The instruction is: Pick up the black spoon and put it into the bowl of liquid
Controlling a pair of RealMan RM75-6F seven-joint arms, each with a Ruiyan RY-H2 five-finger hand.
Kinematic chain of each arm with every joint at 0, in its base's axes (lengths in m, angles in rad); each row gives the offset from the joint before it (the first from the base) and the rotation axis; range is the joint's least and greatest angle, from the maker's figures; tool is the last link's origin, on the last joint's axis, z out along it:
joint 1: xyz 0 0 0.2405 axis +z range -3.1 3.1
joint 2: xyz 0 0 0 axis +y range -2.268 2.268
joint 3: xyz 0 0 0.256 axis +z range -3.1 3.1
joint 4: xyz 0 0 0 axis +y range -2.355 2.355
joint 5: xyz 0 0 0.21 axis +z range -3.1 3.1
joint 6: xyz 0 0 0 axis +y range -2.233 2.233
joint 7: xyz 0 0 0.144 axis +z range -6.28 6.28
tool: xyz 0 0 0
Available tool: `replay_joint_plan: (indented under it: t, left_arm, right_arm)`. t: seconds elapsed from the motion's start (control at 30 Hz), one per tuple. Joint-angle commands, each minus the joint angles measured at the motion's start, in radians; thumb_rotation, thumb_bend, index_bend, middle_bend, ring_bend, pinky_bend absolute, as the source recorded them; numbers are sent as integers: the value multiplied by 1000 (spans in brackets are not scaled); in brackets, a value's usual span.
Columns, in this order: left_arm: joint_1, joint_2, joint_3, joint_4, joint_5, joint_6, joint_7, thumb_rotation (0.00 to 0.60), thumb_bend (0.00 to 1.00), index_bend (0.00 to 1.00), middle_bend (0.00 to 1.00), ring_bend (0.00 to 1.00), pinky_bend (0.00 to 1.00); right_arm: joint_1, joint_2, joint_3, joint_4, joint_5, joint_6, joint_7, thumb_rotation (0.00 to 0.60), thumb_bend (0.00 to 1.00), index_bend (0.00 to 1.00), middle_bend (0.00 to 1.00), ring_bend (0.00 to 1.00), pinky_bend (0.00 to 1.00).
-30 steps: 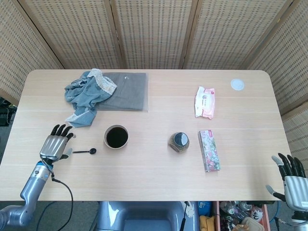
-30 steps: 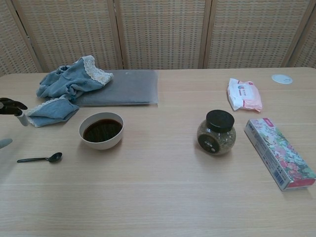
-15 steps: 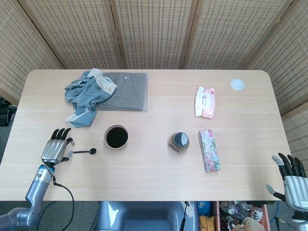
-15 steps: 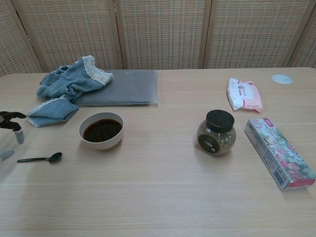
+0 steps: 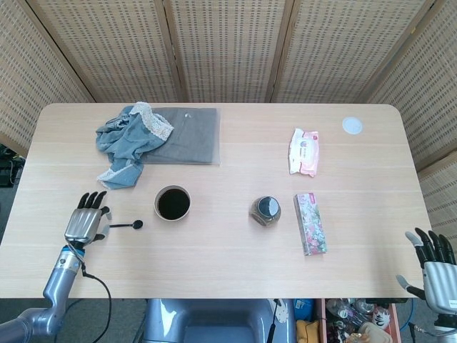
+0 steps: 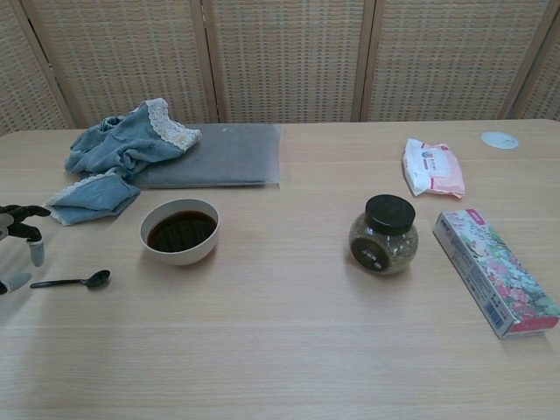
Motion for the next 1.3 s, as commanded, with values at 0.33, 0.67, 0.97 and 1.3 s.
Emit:
replay_joint_plan:
  t: [0.33,0.67,0.97,1.3]
  left_arm:
    - [10,-32,-15,37,13,-30,13,600,400,488,57,0,0]
    - [6,-43,-25,52,20,-54,29,600,400,488,55,0,0]
    - [7,-48,-33,53,25,-61,33,600,400,490,55,0,0]
    - [3,-59,-47,61,20,-82,47,600,400,499,55,0,0]
  right_arm:
    - [-1,-1,1,5,3,-3,3,600,213,171,185,15,40]
    - [-3,-2,1,7,7,-6,3,600,212,171,185,15,40]
    - [-5,-2,2,8,9,-5,3,600,212,171,185,15,40]
    - [-7,-2,2,11,13,-7,5,600,212,171,185,15,39]
